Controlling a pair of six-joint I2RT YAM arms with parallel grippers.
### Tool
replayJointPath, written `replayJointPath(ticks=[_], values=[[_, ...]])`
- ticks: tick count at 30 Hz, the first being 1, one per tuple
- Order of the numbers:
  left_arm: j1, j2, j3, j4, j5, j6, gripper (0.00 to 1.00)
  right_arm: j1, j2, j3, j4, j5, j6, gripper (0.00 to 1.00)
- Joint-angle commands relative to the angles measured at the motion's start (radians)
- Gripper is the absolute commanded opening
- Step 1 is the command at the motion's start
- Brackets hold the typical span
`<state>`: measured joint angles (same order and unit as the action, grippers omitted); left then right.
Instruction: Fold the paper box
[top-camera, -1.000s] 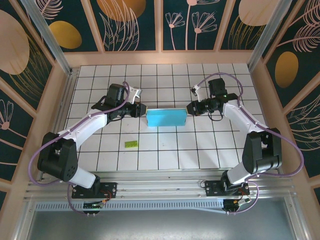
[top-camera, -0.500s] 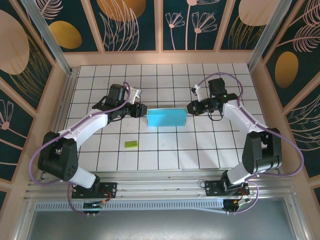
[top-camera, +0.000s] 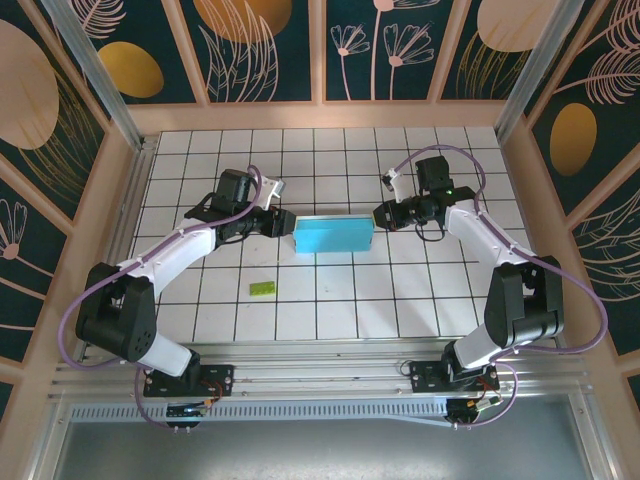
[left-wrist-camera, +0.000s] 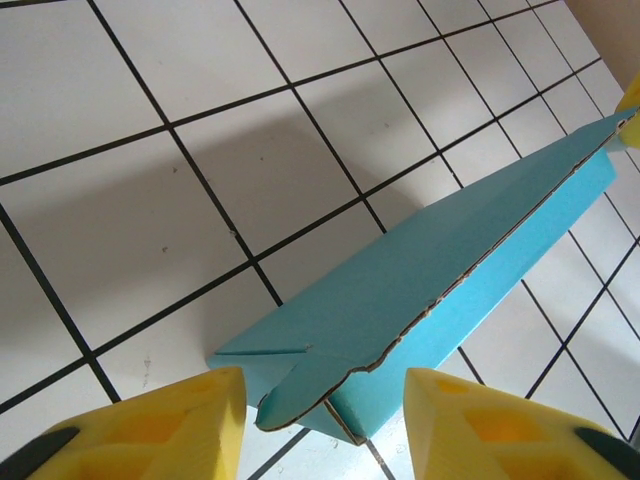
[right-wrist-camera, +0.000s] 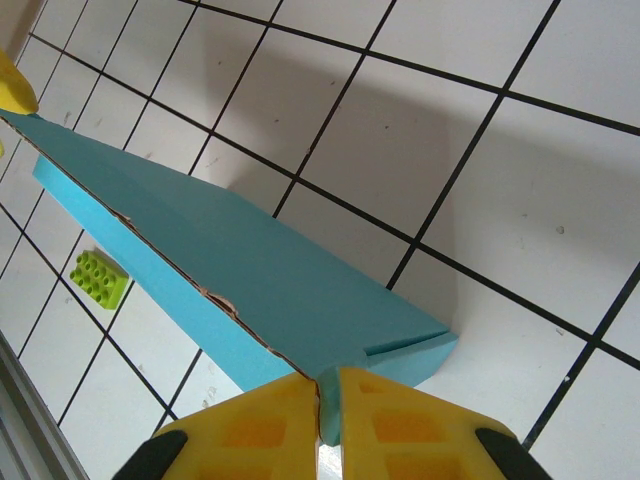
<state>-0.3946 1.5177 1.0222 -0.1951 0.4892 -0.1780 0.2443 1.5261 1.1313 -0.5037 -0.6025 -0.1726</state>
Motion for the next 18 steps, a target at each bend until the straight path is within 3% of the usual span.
replayJointPath(ticks=[1, 18], values=[[-0.003, 0.007, 0.001, -0.011, 0.004, 0.008, 0.39, 0.009, 0.01, 0.019, 0.007, 0.0, 0.019, 0.13], [-0.005, 0.001, -0.009, 0.059, 0.053, -0.098, 0.15, 0.03, 0.003, 0.021, 0.029, 0.035, 0.131, 0.08]])
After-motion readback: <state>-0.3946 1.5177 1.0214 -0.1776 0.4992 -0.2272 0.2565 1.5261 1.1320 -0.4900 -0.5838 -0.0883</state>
